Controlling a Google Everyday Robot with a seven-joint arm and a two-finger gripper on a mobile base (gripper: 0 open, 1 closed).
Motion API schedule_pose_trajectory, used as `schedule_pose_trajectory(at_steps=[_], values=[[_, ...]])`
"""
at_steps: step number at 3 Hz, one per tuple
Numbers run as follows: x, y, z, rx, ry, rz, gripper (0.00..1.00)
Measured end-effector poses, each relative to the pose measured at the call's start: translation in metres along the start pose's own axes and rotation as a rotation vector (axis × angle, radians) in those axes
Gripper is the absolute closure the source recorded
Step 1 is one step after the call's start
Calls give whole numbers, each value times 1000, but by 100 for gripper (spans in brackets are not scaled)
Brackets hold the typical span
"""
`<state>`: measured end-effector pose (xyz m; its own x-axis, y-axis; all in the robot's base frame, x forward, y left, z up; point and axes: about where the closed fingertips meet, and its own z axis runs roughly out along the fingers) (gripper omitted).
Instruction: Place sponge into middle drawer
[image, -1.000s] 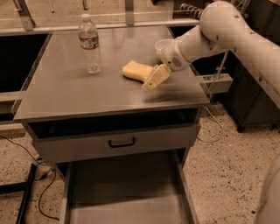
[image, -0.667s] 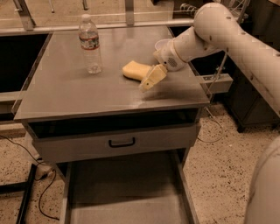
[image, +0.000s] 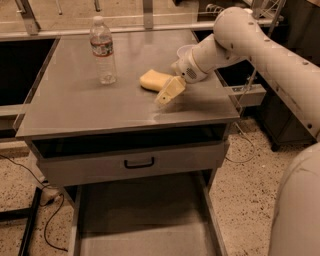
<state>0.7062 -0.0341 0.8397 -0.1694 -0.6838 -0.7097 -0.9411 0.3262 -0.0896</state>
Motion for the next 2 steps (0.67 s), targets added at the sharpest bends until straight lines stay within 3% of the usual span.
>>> schedule_pose_trajectory(at_steps=[2], values=[[0,0,0,0,0,0,41]])
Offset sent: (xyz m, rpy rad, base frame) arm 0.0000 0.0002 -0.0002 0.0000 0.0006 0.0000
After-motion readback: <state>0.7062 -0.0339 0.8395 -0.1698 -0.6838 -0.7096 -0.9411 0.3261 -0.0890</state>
